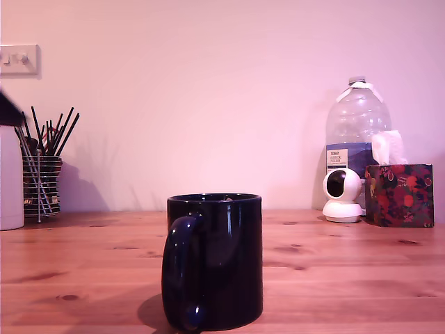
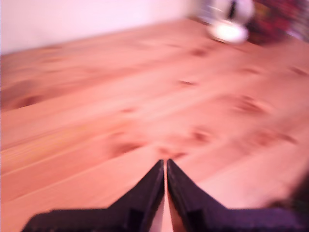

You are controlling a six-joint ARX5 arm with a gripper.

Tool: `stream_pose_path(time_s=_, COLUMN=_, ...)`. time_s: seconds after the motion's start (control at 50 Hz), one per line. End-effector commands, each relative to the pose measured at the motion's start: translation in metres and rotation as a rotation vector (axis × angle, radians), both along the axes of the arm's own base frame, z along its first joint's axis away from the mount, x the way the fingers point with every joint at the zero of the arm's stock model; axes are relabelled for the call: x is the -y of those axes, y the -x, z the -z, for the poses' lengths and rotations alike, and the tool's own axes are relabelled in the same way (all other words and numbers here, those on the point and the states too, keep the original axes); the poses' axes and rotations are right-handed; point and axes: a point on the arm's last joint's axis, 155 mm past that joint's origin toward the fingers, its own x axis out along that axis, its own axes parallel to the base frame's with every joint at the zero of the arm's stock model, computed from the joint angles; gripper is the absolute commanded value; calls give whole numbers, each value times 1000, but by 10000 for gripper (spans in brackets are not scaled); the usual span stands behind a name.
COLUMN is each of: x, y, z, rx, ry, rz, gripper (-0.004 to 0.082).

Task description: Pick up the coffee capsules from the table one by one and drop them inside the nearest coffee cup

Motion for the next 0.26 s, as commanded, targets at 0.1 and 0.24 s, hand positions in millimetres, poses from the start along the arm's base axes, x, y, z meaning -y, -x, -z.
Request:
stream_pose_path(time_s=0.1, x=-8, y=12, z=-16, rx=48, ry=49, rz=-32, gripper=-19)
stream_pose_path(time_s=0.24, x=-9, y=25, z=-38, rx=117, ry=96, rz=-39, gripper=-19)
